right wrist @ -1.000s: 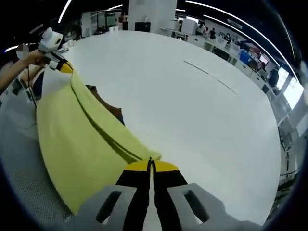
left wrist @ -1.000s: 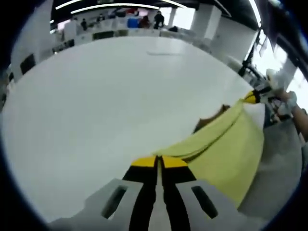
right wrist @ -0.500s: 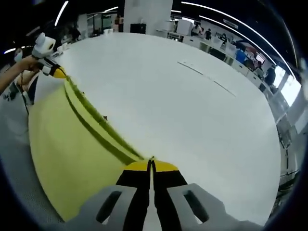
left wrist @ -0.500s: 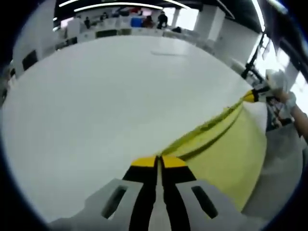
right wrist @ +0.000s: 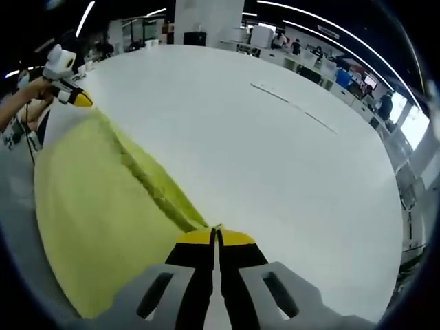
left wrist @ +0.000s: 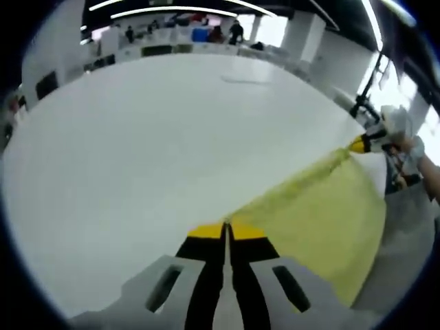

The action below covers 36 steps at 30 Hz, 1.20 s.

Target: Fold the garment on the visible template until the final outline fits inside the template.

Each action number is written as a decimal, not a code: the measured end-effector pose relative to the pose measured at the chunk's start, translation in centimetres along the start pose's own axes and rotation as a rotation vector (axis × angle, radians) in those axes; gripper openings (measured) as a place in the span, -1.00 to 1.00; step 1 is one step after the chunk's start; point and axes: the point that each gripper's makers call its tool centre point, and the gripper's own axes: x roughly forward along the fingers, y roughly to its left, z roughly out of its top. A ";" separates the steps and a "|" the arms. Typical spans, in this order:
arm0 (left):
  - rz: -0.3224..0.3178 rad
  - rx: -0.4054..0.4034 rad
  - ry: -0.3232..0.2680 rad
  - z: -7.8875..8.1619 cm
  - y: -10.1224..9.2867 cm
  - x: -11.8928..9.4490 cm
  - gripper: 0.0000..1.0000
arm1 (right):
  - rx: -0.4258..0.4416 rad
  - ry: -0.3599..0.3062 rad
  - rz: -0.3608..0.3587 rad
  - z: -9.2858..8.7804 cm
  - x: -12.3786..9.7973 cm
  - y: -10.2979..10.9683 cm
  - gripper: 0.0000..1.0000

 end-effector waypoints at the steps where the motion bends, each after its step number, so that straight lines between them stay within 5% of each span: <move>1: 0.000 0.003 0.002 -0.1 0.0 0.1 -1.00 | 0.001 -0.003 -0.002 0.0 0.0 0.0 -0.95; 5: -0.007 -0.001 0.012 -0.5 -0.4 0.3 -1.00 | -0.021 -0.001 -0.047 -0.2 -0.1 -1.0 -0.97; 19: -0.010 0.035 0.005 0.0 -1.5 -0.3 -1.00 | 0.002 -0.029 -0.042 -0.1 -0.5 -0.3 -0.98; 36: 0.000 0.127 -0.027 1.4 -2.8 -1.9 -1.00 | -0.059 -0.125 -0.056 3.0 -2.5 0.5 -0.94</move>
